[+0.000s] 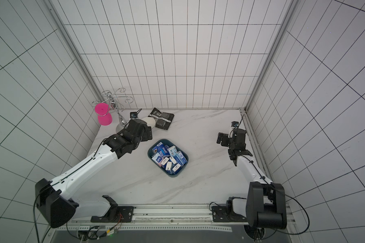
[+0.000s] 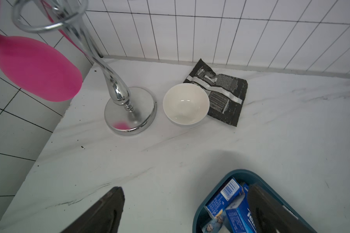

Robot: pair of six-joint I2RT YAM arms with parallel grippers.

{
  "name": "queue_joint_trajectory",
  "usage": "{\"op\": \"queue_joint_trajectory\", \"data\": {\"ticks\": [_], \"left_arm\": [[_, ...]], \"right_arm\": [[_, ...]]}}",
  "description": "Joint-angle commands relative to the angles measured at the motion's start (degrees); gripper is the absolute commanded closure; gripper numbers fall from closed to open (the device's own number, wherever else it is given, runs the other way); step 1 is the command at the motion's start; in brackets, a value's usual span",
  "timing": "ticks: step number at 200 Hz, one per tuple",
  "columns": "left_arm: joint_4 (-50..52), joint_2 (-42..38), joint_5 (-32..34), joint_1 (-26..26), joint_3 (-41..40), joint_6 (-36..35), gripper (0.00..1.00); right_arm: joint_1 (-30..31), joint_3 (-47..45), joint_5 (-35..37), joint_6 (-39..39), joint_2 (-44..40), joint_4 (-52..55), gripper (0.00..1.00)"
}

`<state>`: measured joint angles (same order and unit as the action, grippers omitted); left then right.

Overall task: Take the pocket tissues out of the storage box
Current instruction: Pick up the pocket tissues from the storage box.

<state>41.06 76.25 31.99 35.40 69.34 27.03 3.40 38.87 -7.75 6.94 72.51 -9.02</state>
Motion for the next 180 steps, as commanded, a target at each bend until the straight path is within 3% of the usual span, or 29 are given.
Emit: {"op": "queue_joint_trajectory", "data": {"ticks": [1,25,48,79,138,180], "left_arm": [[5.05,0.83,-1.61,1.27,1.98,2.45,0.02],[5.66,0.38,-2.62,5.47,0.02,4.80,0.03],[5.50,2.91,-3.26,10.78,-2.69,13.62,0.02],[9.27,11.11,-3.25,12.04,-0.52,23.32,0.06],[3.80,17.62,-2.68,15.05,1.88,26.49,0.14],[4.65,21.32,-0.71,15.05,3.87,28.38,0.27]], "right_arm": [[-0.30,-0.69,-7.57,2.24,-0.73,-5.07,0.01],[-1.10,2.01,-7.98,0.57,1.21,0.25,0.01],[-1.03,4.02,-4.60,1.16,3.93,3.77,0.00],[-1.06,5.34,-5.81,1.94,5.87,6.19,0.01],[-0.45,5.17,-8.05,3.21,7.21,6.30,0.08],[-0.23,4.55,-8.41,3.87,6.94,5.52,0.12]]}}
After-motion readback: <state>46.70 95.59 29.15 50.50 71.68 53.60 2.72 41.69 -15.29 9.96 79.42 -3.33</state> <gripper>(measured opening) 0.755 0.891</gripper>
